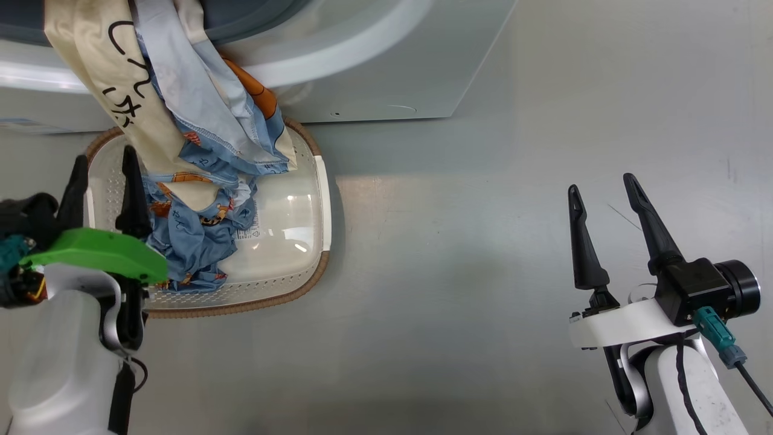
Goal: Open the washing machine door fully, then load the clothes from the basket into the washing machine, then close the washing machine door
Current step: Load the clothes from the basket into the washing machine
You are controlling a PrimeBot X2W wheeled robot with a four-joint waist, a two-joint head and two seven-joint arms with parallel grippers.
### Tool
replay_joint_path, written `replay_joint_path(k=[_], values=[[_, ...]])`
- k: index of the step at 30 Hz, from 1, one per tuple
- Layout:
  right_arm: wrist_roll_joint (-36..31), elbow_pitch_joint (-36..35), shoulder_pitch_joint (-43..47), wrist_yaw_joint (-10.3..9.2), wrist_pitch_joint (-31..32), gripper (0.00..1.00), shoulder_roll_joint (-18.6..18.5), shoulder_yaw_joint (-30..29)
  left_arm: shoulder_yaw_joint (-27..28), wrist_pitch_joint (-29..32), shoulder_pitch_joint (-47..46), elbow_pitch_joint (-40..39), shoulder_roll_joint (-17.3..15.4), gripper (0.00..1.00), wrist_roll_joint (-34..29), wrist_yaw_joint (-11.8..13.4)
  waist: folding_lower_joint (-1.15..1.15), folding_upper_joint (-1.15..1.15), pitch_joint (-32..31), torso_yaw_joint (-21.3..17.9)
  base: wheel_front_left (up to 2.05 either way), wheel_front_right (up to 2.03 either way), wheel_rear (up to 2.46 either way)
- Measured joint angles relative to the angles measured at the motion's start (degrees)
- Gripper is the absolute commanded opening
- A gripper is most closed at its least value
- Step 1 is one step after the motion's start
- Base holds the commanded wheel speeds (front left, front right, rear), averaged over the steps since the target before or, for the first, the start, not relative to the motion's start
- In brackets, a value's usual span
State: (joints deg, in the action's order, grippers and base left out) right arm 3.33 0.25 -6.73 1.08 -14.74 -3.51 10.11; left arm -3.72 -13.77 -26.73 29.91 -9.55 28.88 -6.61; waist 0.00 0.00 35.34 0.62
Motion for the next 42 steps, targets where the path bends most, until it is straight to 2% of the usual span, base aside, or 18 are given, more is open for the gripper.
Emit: replay_joint_path(k=[8,25,30,38,42], values=[[-0.44,-0.02,-0.01,0.03,0.0,1.0,-0.25,-0.92,-0.23,0.0,8.29,-3.45,0.81,1.0,0.37,0.0,0.0,0.0,0.15,0.33,0.0,0.0,0.0],[-0.45,-0.29,0.0,0.07,0.0,1.0,-0.25,-0.94,1.25,0.04,16.89,-15.35,1.59,1.0,2.97,0.0,0.0,0.0,0.18,0.32,0.0,0.0,0.0],[-0.45,-0.3,0.0,0.38,0.0,1.0,-0.09,-0.19,0.51,0.7,17.2,-16.3,1.26,1.0,3.21,-0.01,0.0,0.0,0.39,-0.7,0.0,0.0,0.0],[-0.45,-0.41,-0.01,0.4,0.0,1.0,-0.02,0.58,0.76,3.15,16.45,-15.33,1.15,1.0,7.02,-0.44,0.0,0.0,0.7,-2.8,0.0,0.0,0.0],[-0.45,-0.89,0.0,0.33,0.0,1.0,-0.02,0.37,-1.31,4.0,14.44,-14.66,0.76,1.0,7.58,-0.49,0.0,0.0,1.32,-3.64,0.0,0.0,0.0]])
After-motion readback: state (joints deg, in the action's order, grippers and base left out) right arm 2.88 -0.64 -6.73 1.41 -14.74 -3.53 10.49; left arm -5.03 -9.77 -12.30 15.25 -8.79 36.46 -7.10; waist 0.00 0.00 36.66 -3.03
